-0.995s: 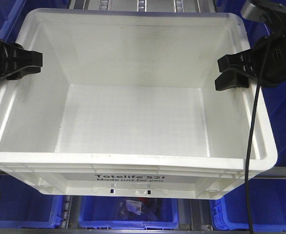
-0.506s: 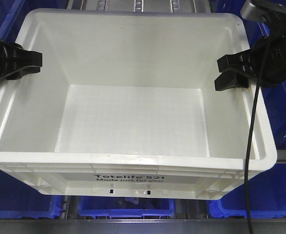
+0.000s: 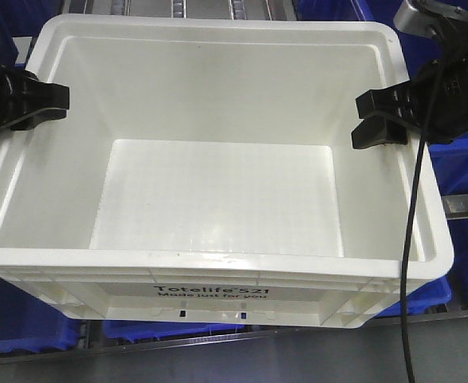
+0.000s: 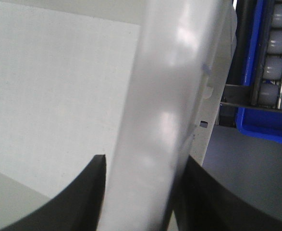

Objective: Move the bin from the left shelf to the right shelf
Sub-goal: 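Hold the tote with both grippers while the base drives away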

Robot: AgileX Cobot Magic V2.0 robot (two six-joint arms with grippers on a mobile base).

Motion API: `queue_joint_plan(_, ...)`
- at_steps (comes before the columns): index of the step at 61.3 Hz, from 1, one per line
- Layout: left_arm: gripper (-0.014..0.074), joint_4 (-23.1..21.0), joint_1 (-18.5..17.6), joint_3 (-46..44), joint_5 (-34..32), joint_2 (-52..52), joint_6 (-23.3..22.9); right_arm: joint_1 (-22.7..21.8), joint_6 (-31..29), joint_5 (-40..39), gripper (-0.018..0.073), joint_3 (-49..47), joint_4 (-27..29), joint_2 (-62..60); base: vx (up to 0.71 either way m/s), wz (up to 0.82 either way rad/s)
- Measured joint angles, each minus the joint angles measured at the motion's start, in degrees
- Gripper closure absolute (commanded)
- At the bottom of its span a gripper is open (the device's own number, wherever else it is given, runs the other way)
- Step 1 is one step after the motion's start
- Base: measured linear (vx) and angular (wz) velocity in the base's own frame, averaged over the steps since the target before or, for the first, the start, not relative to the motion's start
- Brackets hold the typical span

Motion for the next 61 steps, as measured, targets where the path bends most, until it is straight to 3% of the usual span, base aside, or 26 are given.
queue_joint_plan(61,0.0601,0.0,0.0,0.0,0.0,0.0,0.0,0.0,0.1,0.2,0.0564,0.0,-0.1,0.0,-0.13,-0.22)
